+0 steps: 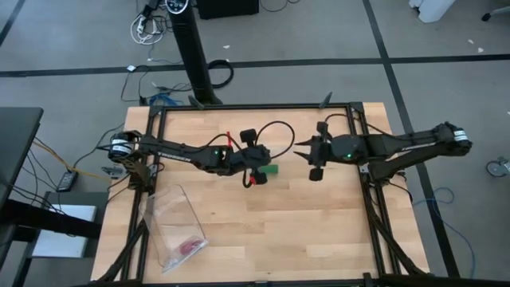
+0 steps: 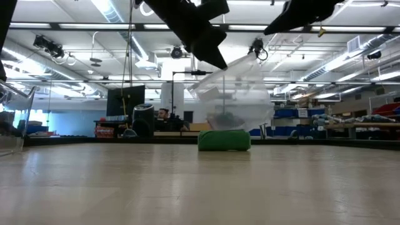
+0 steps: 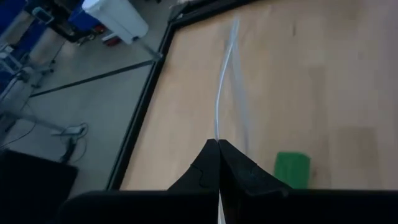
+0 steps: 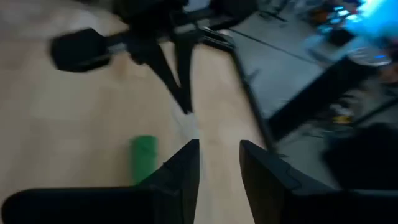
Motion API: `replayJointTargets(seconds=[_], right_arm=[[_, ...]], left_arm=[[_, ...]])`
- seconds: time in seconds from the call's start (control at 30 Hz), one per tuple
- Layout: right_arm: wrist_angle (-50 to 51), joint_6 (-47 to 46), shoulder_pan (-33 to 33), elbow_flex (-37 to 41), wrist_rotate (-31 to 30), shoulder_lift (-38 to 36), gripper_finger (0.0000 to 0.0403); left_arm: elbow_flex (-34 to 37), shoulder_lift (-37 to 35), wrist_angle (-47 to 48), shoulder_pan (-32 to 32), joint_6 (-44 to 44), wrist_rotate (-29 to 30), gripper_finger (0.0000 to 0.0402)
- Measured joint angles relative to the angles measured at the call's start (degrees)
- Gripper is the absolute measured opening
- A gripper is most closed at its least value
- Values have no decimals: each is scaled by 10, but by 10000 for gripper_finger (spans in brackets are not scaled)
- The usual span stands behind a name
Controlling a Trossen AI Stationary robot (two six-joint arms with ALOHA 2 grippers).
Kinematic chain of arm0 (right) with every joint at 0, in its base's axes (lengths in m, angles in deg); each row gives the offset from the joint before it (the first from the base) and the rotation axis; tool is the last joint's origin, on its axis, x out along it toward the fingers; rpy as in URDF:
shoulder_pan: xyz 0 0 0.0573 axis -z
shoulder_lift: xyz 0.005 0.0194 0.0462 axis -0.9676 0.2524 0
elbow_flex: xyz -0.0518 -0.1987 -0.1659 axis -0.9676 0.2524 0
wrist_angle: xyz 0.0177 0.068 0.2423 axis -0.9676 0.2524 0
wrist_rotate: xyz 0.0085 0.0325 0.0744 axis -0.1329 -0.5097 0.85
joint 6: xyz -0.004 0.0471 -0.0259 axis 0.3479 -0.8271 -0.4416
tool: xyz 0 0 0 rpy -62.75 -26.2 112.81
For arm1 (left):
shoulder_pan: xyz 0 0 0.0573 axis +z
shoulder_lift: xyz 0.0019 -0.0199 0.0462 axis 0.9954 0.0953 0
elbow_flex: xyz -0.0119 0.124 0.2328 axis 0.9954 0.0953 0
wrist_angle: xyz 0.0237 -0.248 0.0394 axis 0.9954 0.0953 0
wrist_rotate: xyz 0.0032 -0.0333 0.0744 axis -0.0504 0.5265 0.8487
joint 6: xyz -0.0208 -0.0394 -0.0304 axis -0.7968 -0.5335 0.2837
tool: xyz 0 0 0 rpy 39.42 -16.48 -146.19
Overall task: Roll bandage
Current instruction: Prepare the transparent zip bag
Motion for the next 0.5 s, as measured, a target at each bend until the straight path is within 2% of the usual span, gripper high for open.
replayJointTargets(seconds=[0.2, 0.5], right_arm=[[21, -23, 19, 6, 61, 9, 105], [-1, -17, 28, 7, 65, 34, 91]], left_arm=[[-4, 0, -27, -3, 2, -27, 1], [-18, -1, -24, -12, 12, -32, 1]])
